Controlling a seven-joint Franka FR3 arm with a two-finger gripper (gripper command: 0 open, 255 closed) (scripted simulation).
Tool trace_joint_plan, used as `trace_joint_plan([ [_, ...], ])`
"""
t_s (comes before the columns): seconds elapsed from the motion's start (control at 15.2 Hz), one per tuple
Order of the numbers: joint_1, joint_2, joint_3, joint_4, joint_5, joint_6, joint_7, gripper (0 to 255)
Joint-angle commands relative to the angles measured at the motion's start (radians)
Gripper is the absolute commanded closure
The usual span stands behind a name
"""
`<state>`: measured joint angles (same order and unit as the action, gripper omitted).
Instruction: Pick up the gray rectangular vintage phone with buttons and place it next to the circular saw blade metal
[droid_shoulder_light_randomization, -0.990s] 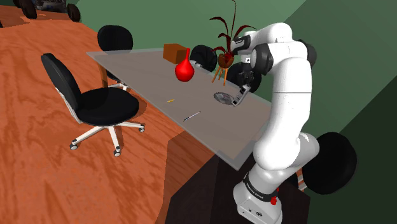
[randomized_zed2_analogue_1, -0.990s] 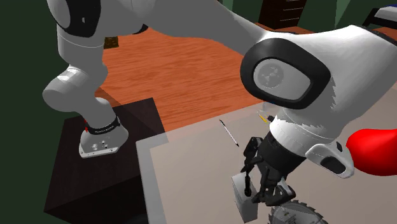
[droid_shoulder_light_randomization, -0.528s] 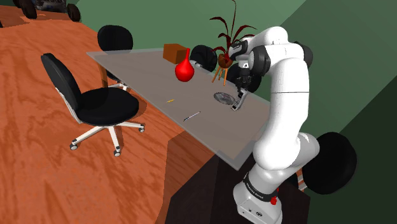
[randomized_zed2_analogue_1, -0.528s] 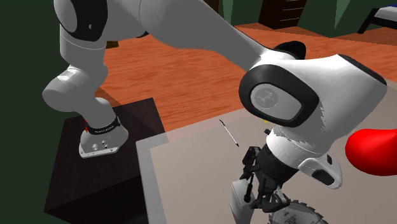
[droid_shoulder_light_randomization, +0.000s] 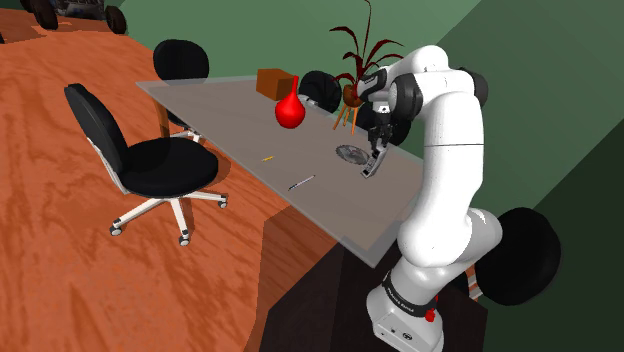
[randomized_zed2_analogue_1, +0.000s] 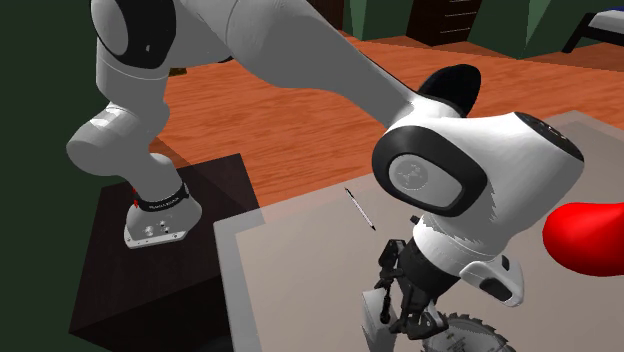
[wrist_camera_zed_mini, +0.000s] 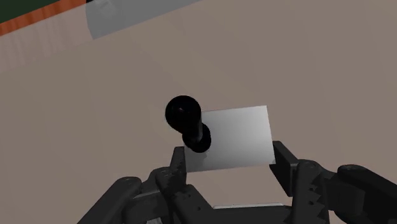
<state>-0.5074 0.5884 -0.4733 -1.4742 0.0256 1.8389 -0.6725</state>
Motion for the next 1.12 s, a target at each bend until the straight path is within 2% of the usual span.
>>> trace_joint_plan([
  [0.0, 0.000, -0.001, 0.000, -0.001, 0.000, 0.001, 0.000, 255],
  [0.13, 0.000, -0.001, 0.000, -0.001, 0.000, 0.001, 0.000, 255],
  [0.2, 0.000, 0.000, 0.000, -0.001, 0.000, 0.001, 0.000, 0],
  [0.53, 0.000, -0.001, 0.000, -0.001, 0.000, 0.001, 0.000, 0],
  [0.79, -0.002, 0.000, 0.000, 0.128, -0.001, -0.127, 0.001, 0],
  [1.06, -0.002, 0.000, -0.001, 0.128, -0.001, -0.127, 0.001, 0],
])
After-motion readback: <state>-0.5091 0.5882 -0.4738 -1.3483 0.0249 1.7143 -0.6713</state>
